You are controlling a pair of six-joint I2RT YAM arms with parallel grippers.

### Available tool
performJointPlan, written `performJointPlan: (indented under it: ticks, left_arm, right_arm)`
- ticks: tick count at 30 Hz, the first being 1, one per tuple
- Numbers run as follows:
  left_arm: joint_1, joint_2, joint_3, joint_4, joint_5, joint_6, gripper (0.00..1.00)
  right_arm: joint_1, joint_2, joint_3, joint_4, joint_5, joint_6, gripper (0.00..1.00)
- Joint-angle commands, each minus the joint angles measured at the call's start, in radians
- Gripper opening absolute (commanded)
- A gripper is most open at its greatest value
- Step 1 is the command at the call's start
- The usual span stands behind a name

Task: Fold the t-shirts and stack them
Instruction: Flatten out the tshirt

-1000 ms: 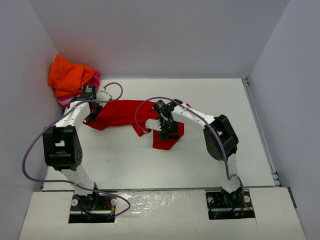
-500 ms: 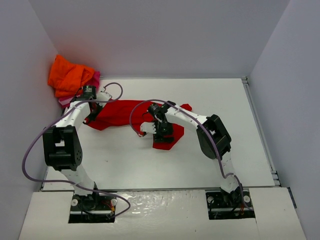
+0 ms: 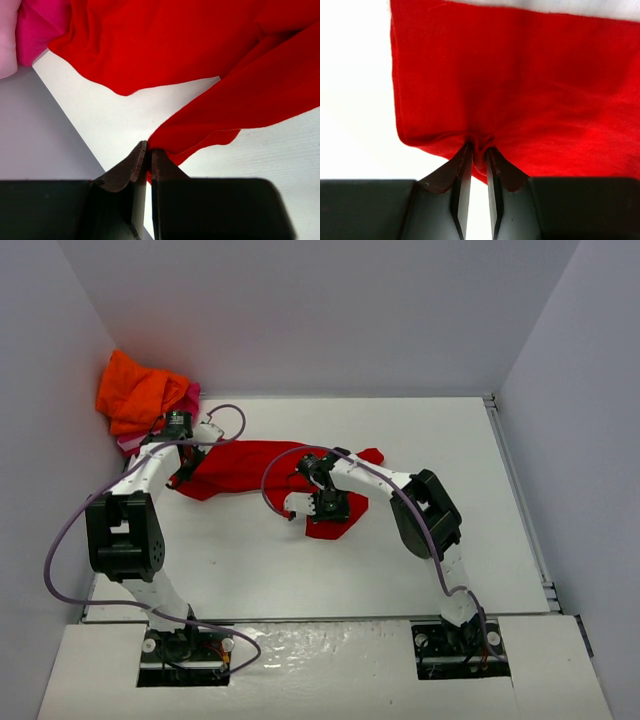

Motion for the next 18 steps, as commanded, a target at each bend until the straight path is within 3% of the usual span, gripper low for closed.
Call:
performJointPlan:
  ticks: [1,9,13,18]
  left_arm:
    - [0.004,-0.039,0.004,0.038,-0.021,0.011,0.00]
    - [0.007,-0.084,-0.016,0.065,-0.033,0.003,0.00]
    - [0.028,-0.169,-0.020,0.077,-0.033,0.002,0.00]
    - [0.033,-0.223,0.022,0.012,-0.023,0.008,0.00]
  right_arm:
    - [0.006,0.000,-0.004,-0.048,-0.004,-0.002,0.00]
    - [-0.003,-0.075,0.078,-0.042,0.104,0.072,0.00]
    - [-0.046,-0.181,0.166,0.038,0.225,0.142,0.00]
    - [-0.117,-0.270,0.210,0.093,0.245,0.164,0.00]
